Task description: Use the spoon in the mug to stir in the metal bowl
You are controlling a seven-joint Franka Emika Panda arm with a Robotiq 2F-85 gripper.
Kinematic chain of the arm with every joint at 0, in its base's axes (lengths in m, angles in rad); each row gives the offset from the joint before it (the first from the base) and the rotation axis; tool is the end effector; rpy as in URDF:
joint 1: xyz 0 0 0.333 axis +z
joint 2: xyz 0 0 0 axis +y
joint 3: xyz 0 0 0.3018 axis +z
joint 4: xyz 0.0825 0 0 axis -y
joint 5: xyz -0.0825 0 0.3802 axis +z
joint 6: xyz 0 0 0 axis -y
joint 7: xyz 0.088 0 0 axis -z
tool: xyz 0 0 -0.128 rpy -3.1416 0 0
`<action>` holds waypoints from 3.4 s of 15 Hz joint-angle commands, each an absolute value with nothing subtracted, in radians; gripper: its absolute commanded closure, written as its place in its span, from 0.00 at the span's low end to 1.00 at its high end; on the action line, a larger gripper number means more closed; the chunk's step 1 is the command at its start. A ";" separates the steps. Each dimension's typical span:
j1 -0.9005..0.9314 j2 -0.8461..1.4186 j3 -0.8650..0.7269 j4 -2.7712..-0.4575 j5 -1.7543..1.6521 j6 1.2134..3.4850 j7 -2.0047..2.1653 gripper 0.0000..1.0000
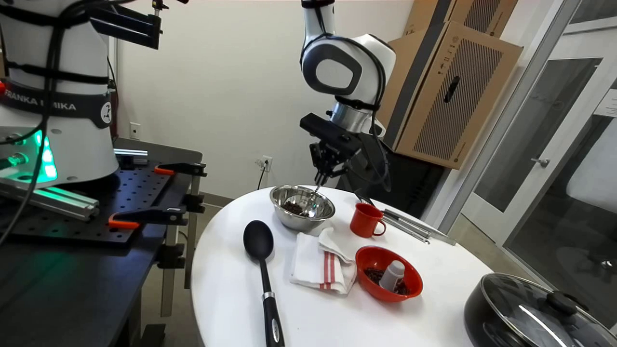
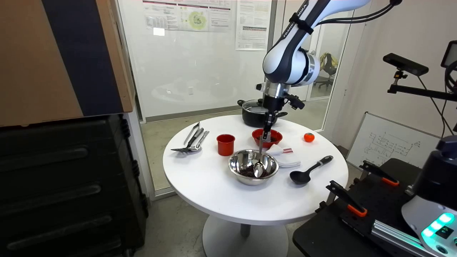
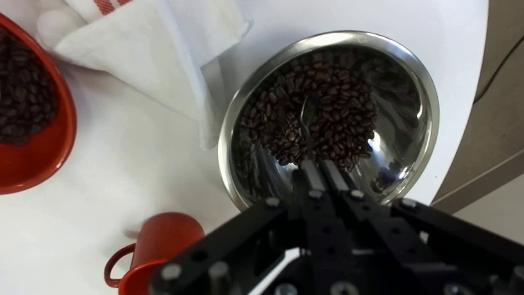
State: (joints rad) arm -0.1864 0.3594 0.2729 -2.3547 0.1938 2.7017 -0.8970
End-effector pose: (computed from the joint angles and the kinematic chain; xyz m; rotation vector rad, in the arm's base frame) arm 0.5022 0.0475 0.1520 -2.7450 -1.1461 -0.0945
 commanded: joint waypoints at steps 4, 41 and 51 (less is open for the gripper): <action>-0.134 0.322 0.193 -2.390 0.088 2.771 -0.871 0.99; -0.193 0.313 0.336 -2.423 0.119 2.802 -0.886 0.99; -0.140 0.322 0.252 -2.453 0.039 2.985 -0.834 0.99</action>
State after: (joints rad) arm -0.1675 0.3273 0.2714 -2.4286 0.0686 2.9067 -0.8683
